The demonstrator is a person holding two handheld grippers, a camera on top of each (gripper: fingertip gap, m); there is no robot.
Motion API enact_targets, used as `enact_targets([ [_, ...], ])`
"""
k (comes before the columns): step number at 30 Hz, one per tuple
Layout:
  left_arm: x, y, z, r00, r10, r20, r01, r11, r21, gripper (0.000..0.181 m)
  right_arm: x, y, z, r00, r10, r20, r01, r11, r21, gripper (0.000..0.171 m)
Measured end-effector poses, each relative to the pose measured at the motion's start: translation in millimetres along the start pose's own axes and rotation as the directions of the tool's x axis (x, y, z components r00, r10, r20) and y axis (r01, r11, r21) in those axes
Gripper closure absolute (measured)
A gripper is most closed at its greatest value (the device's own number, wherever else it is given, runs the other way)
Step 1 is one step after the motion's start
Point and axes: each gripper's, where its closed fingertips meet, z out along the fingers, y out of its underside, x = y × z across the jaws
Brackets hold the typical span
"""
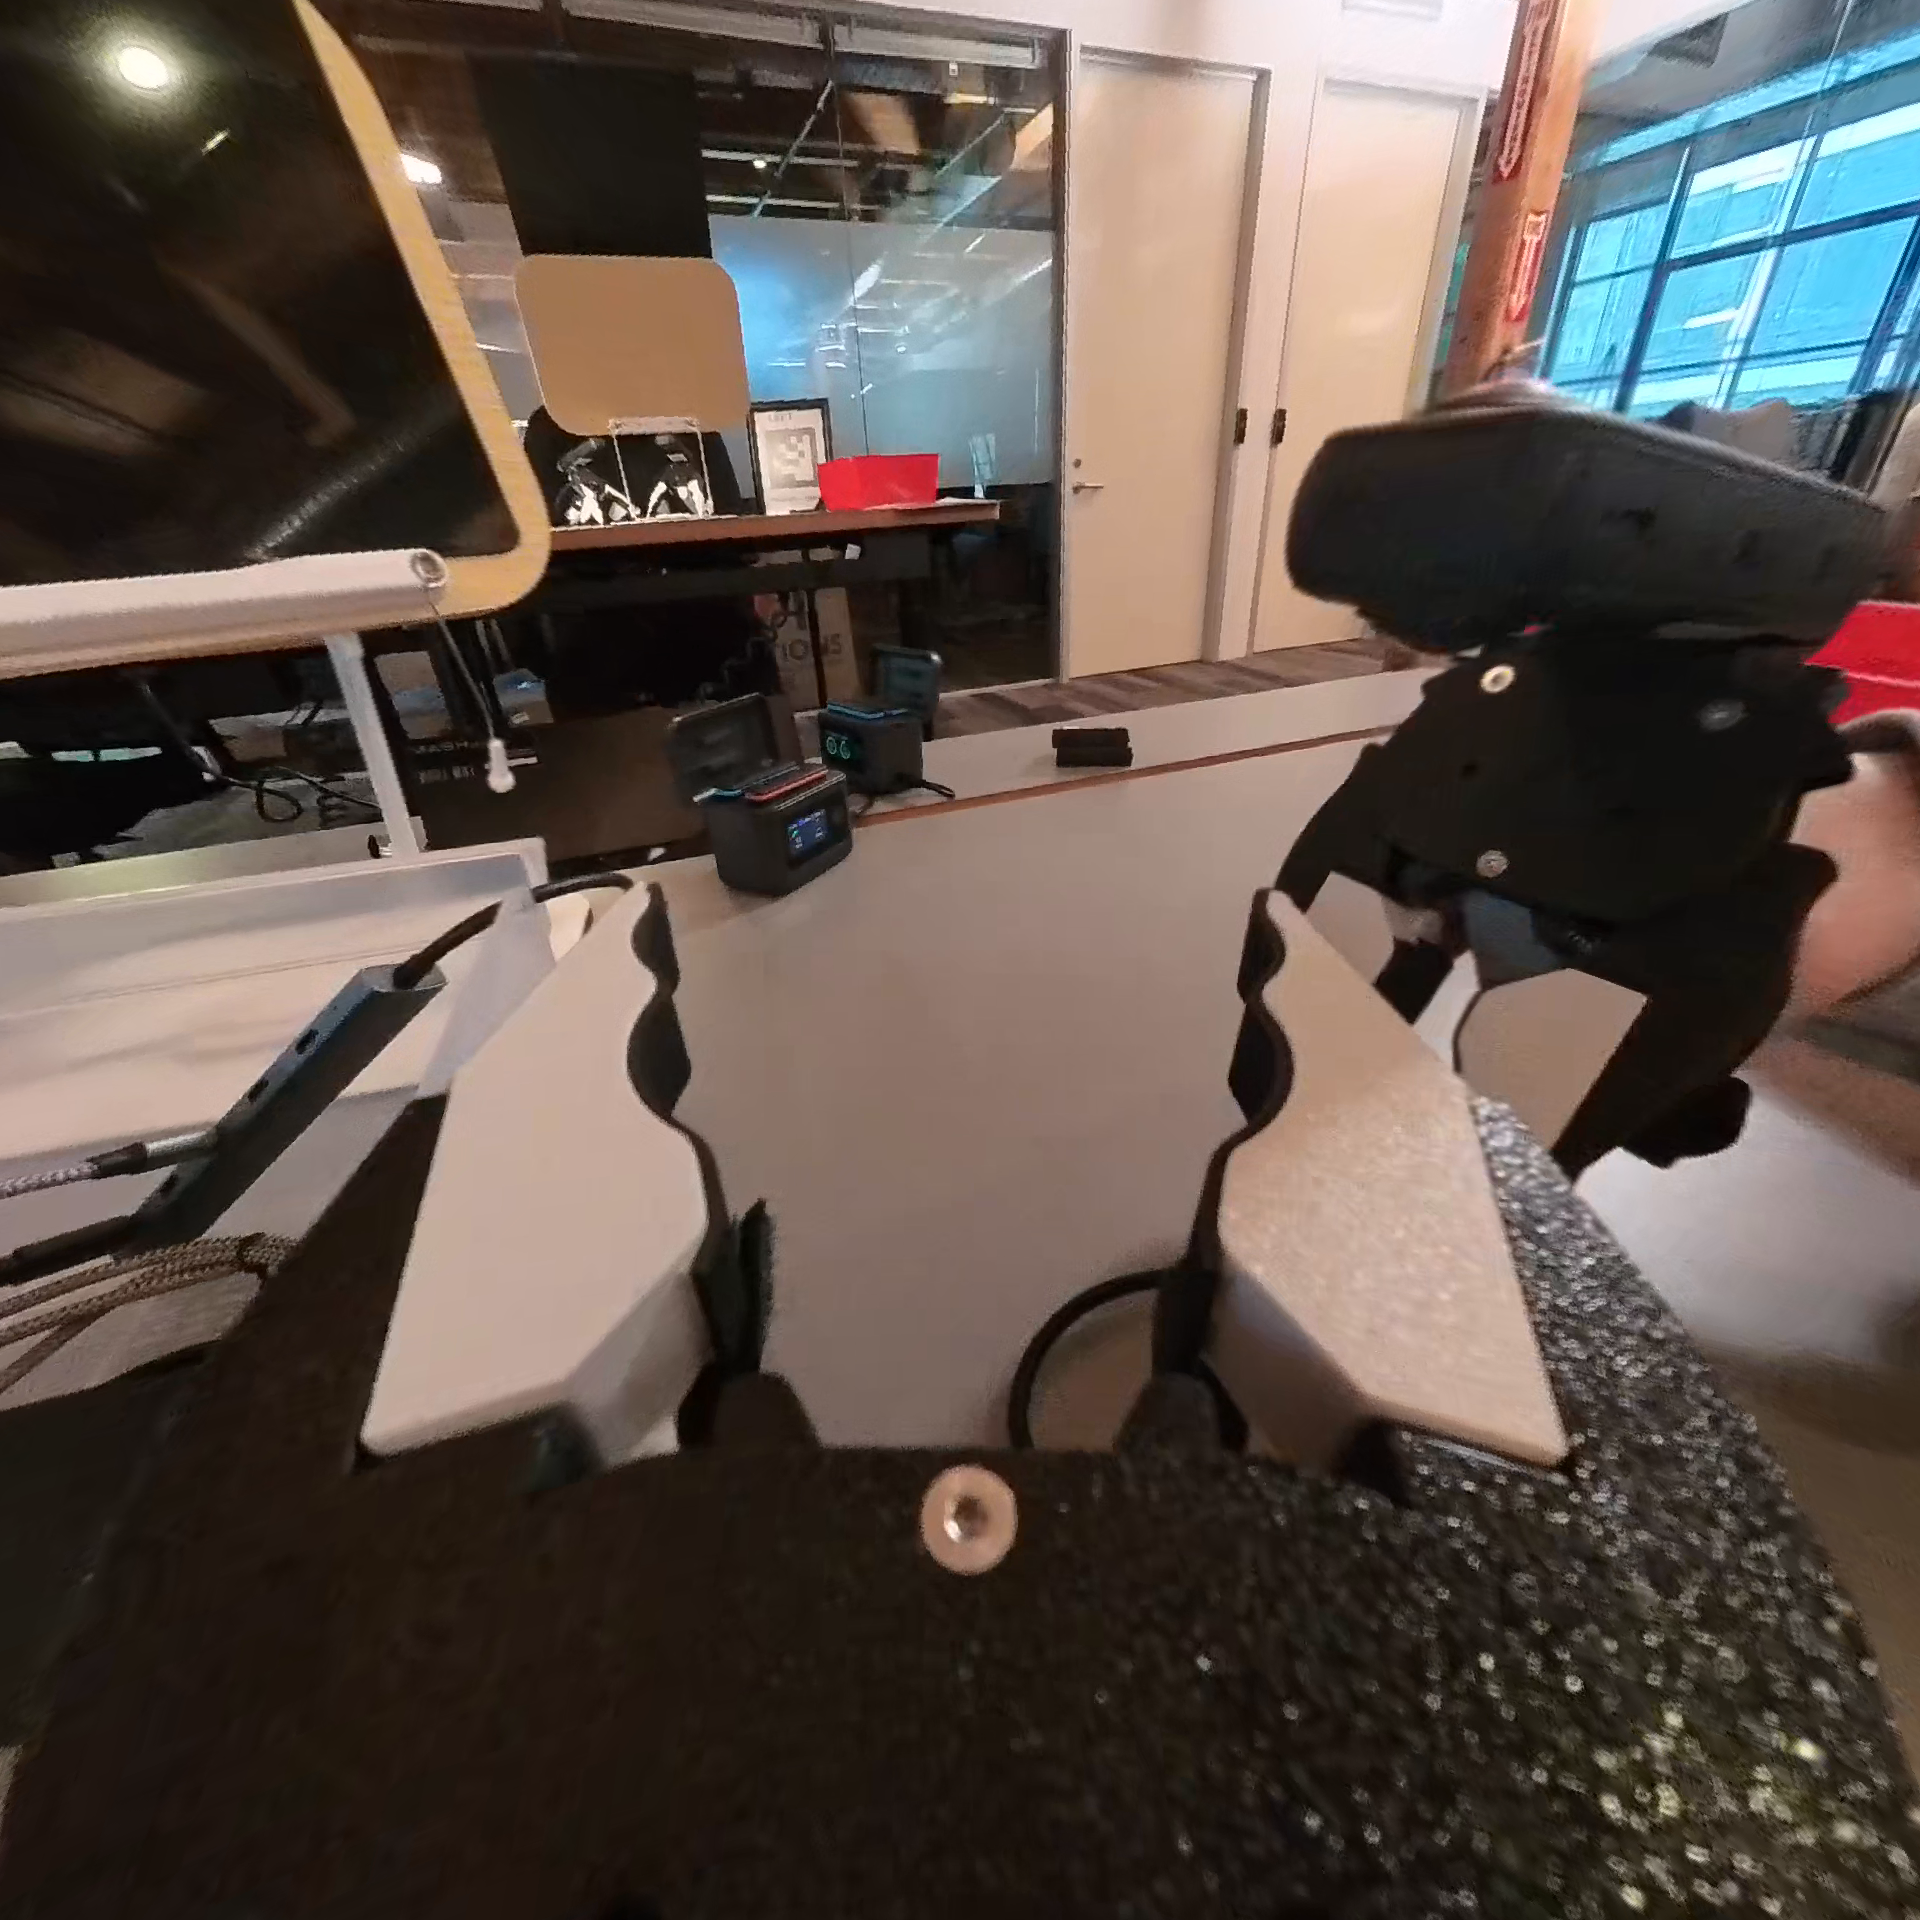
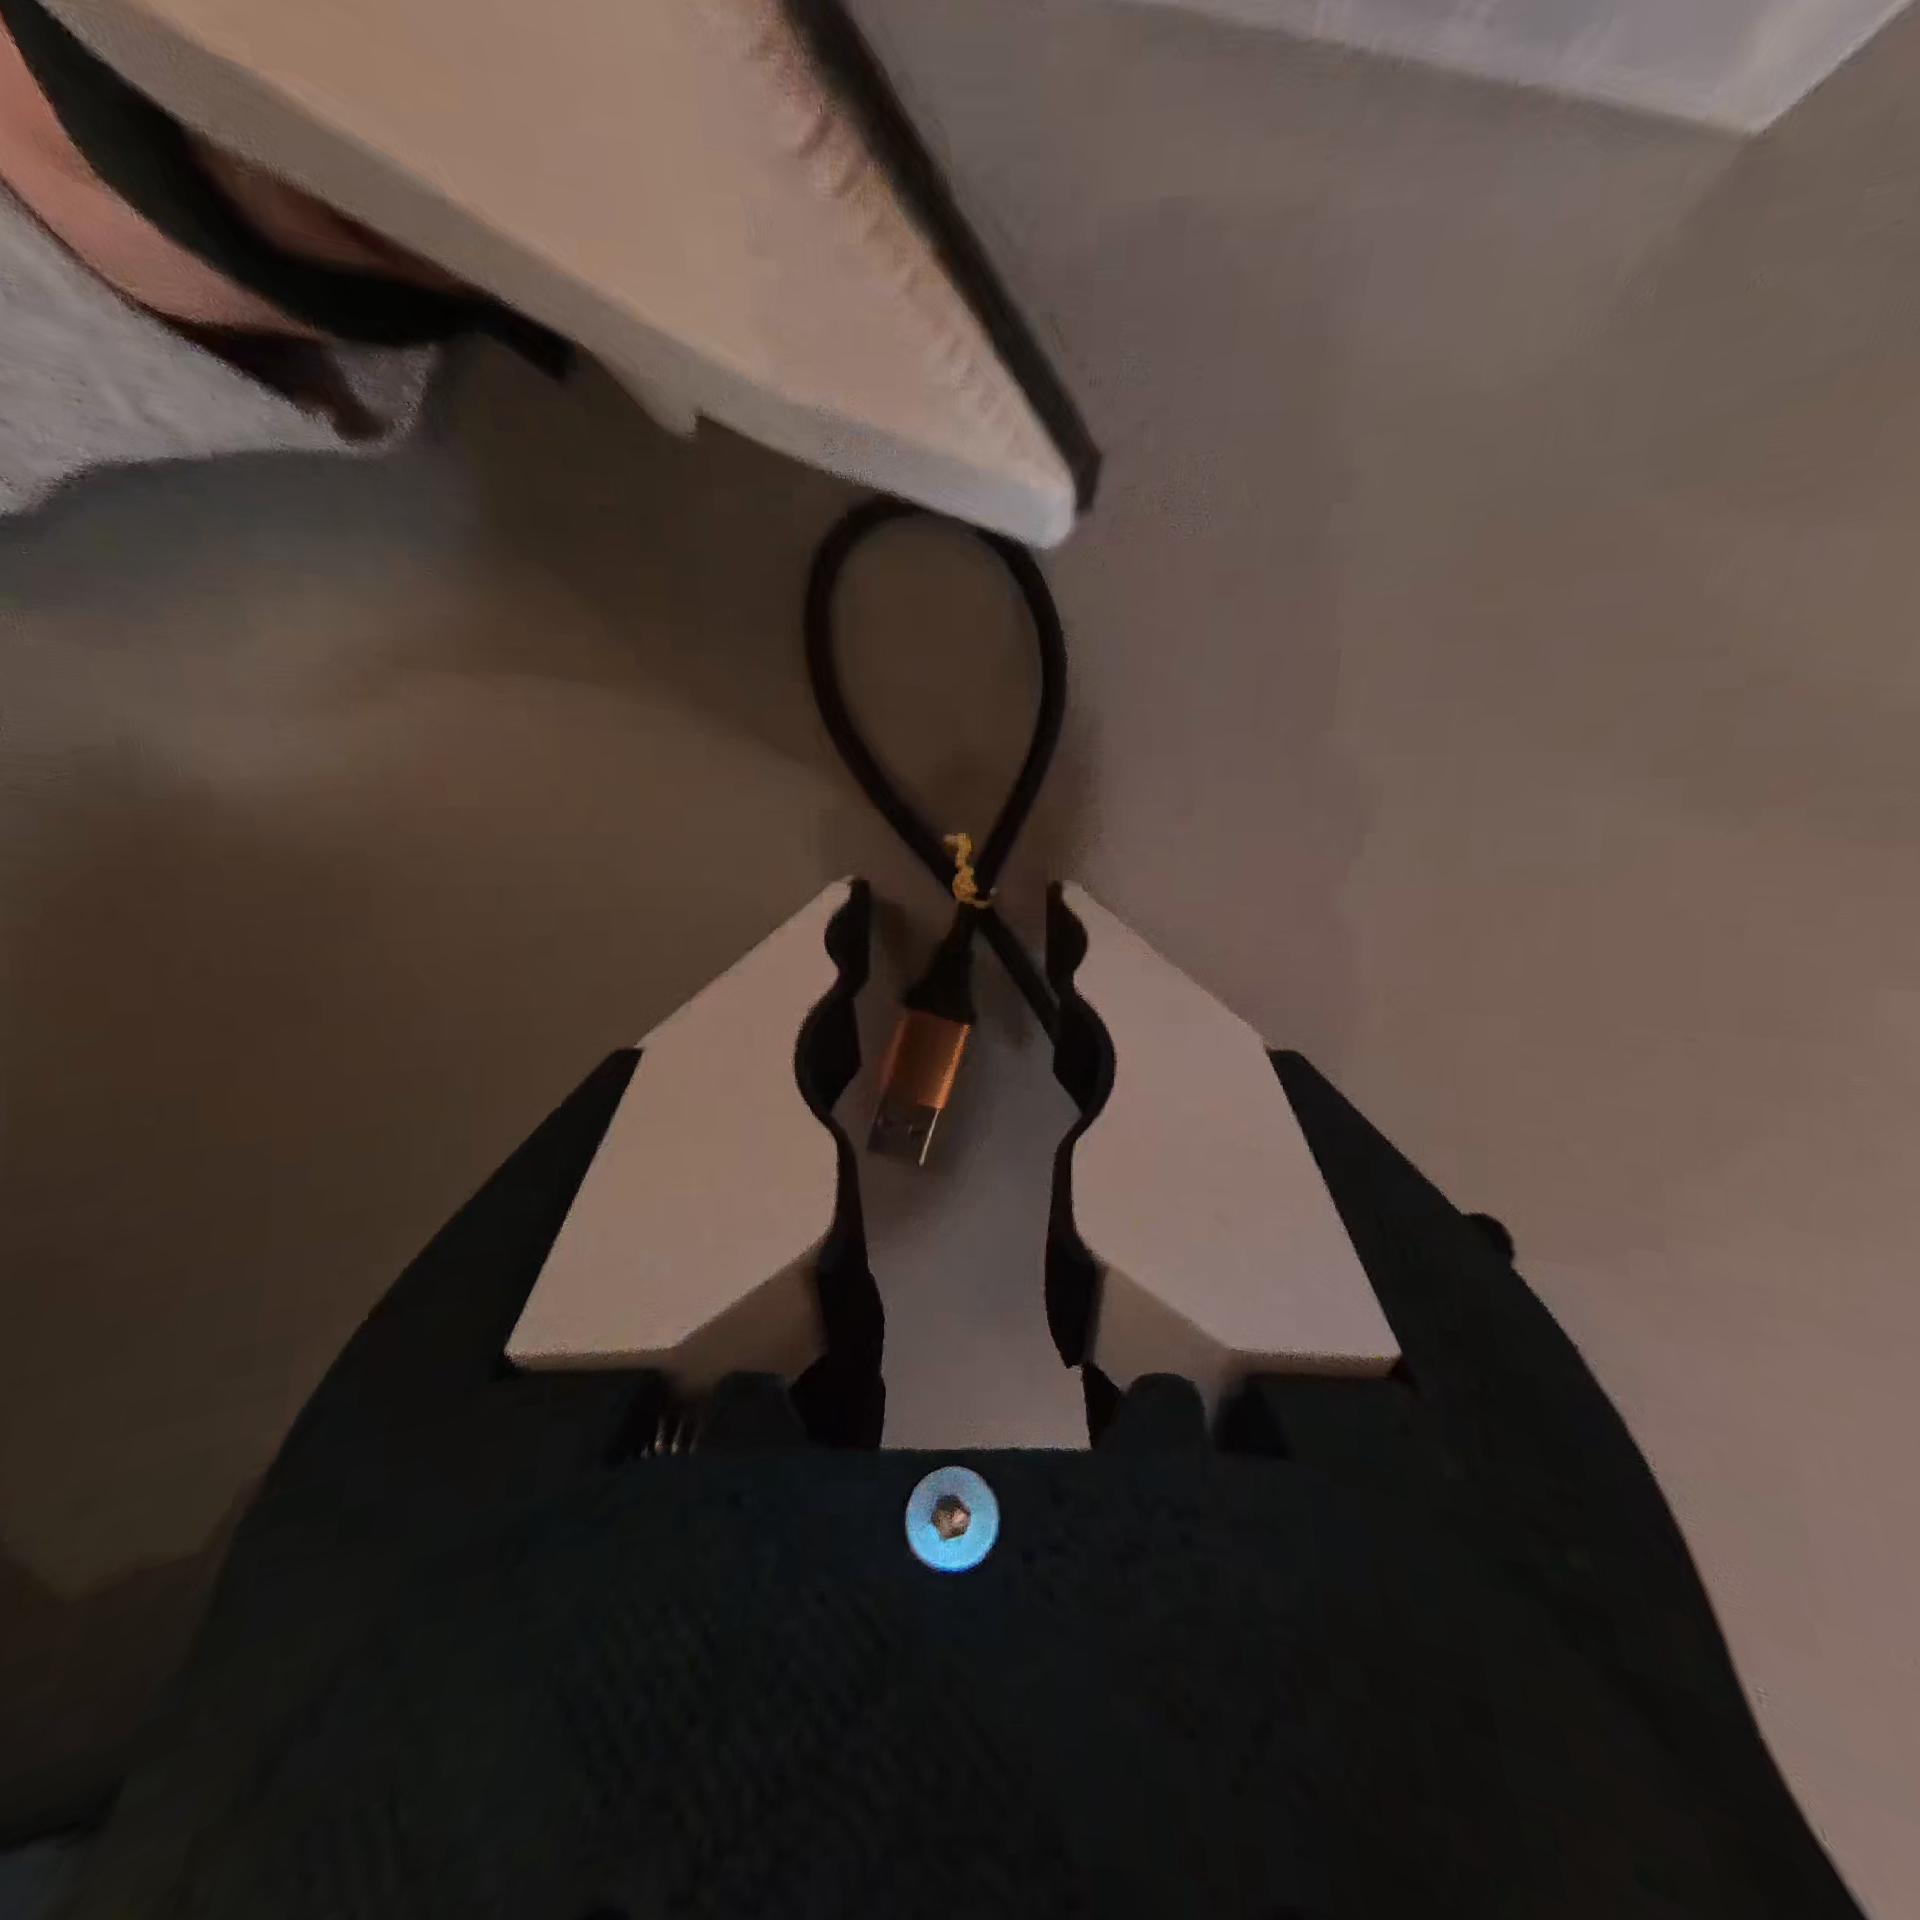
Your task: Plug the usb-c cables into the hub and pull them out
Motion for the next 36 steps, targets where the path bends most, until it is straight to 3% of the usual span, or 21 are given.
enact_targets([
  [3,1.3,0.7,0.5,1.000,-0.004,-0.008,0.004,1.000,-0.004,0.075,0.9,3.5,-2.1,0.999,-0.035,-0.033,0.034,0.999,-0.022,0.157],
  [6,-8.6,-1.0,-1.1,0.998,-0.005,0.061,0.005,1.000,0.004,0.067,-2.7,4.9,-30.1,0.987,-0.092,-0.134,0.091,0.996,-0.014,0.168],
  [11,-6.7,-4.2,-1.1,0.998,-0.033,0.050,0.032,0.999,0.021,0.064,-14.4,31.8,-150.2,0.904,0.001,-0.428,0.008,1.000,0.020,0.167],
  [14,-1.2,-2.6,1.3,0.998,-0.053,0.017,0.053,0.998,0.015,0.064,-19.1,94.5,-243.6,0.739,0.177,-0.650,-0.221,0.975,0.014,0.167],
  [18,8.9,1.2,5.5,0.998,-0.058,-0.034,0.058,0.998,-0.005,0.065,-37.2,210.6,-334.1,0.450,0.362,-0.817,-0.564,0.824,0.054,0.167],
  [21,14.3,4.0,8.2,0.997,-0.048,-0.054,0.047,0.999,-0.020,0.066,-51.2,278.2,-339.5,0.371,0.455,-0.809,-0.703,0.707,0.075,0.166],
  [25,16.4,6.4,9.3,0.998,-0.026,-0.058,0.024,0.999,-0.029,0.066,-48.9,313.0,-302.9,0.398,0.542,-0.740,-0.750,0.657,0.078,0.166],
  [30,17.7,10.5,11.2,0.998,-0.007,-0.064,0.004,0.999,-0.046,0.066,-37.1,302.1,-287.7,0.375,0.632,-0.678,-0.742,0.643,0.189,0.153],
  [33,23.1,10.2,11.6,0.996,0.037,-0.080,-0.041,0.998,-0.045,0.065,-22.5,240.3,-308.8,0.389,0.570,-0.724,-0.557,0.771,0.308,0.152],
  [36,27.0,8.4,12.1,0.993,0.076,-0.087,-0.079,0.996,-0.037,0.066,-0.8,144.5,-308.4,0.460,0.435,-0.774,-0.233,0.900,0.368,0.141],
])
